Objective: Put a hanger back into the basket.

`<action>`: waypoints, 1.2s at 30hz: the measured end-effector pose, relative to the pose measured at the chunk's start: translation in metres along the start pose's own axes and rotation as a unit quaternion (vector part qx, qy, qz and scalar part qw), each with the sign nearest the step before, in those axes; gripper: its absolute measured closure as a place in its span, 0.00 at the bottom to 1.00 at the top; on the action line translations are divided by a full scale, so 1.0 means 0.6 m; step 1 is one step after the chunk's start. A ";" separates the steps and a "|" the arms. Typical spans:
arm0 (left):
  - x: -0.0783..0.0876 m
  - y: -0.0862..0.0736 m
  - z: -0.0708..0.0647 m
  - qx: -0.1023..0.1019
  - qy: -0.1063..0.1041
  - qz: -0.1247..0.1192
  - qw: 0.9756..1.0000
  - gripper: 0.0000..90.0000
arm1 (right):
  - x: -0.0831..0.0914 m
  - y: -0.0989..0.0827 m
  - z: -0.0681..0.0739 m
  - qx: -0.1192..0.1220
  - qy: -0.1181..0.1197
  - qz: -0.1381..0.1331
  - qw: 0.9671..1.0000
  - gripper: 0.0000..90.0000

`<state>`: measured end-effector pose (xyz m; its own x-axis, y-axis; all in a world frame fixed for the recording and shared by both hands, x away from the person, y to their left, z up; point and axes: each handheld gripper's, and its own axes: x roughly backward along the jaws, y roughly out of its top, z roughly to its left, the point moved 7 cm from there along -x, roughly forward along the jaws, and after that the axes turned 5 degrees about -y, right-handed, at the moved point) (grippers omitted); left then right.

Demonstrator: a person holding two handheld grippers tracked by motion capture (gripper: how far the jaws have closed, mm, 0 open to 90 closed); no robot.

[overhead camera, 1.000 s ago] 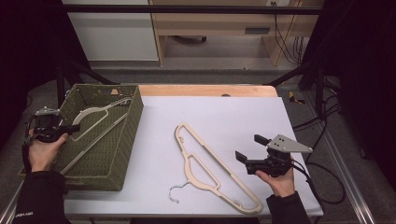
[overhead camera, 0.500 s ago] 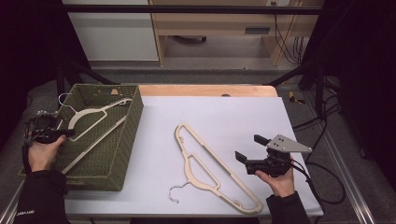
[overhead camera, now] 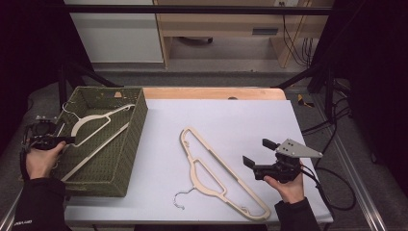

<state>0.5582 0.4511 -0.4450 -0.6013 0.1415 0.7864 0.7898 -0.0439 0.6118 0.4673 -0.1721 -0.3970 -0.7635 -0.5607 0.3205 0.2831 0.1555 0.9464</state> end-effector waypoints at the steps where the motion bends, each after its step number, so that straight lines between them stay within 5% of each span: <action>1: 0.006 0.001 -0.001 -0.002 0.001 -0.006 1.000 0.76 | 0.000 0.000 0.000 0.000 0.000 0.000 1.000 0.10; 4: 0.035 0.008 -0.012 -0.016 -0.004 -0.029 0.999 0.73 | 0.000 0.000 0.001 0.000 0.001 0.000 1.000 0.10; 5: 0.056 0.015 -0.028 -0.028 -0.017 -0.063 0.997 0.71 | 0.000 0.000 0.001 0.001 0.001 0.000 1.000 0.10; 7: 0.065 0.018 -0.033 -0.036 -0.020 -0.074 0.996 0.63 | 0.002 0.000 0.001 0.002 0.001 0.000 1.000 0.10; 9: 0.086 0.026 -0.054 -0.046 -0.035 -0.112 0.992 0.60 | 0.004 0.001 0.001 0.002 0.002 -0.001 1.000 0.10; 10: 0.105 0.031 -0.076 -0.058 -0.054 -0.142 0.987 0.55 | 0.006 0.001 0.000 0.004 0.002 -0.002 1.000 0.10; 11: 0.105 0.031 -0.076 -0.058 -0.054 -0.142 0.987 0.52 | 0.006 0.001 0.000 0.004 0.002 -0.002 1.000 0.10; 12: 0.116 0.035 -0.093 -0.066 -0.067 -0.163 0.982 0.52 | 0.006 0.002 -0.001 0.004 0.001 -0.003 1.000 0.10; 15: 0.129 0.040 -0.129 -0.080 -0.090 -0.191 0.974 0.42 | 0.010 0.003 -0.001 0.001 -0.001 -0.006 1.000 0.10; 18: 0.142 0.043 -0.168 -0.098 -0.119 -0.220 0.963 0.35 | 0.013 0.003 -0.002 0.001 -0.002 -0.009 1.000 0.10; 26: 0.159 0.027 -0.281 -0.140 -0.195 -0.262 0.935 0.15 | 0.014 -0.002 -0.005 -0.001 0.000 -0.006 1.000 0.09; 33: 0.159 0.005 -0.361 -0.167 -0.237 -0.273 0.917 0.09 | 0.016 -0.005 -0.008 -0.001 0.003 -0.007 1.000 0.09; 36: 0.154 -0.007 -0.390 -0.177 -0.246 -0.271 0.914 0.09 | 0.017 -0.006 -0.008 -0.002 0.003 -0.007 1.000 0.09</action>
<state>0.4713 0.2331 -0.3551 -0.6956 0.6615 0.2802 0.2515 -0.1411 0.9575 0.4615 -0.1824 -0.3975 -0.7636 -0.5684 0.3064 0.2748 0.1434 0.9508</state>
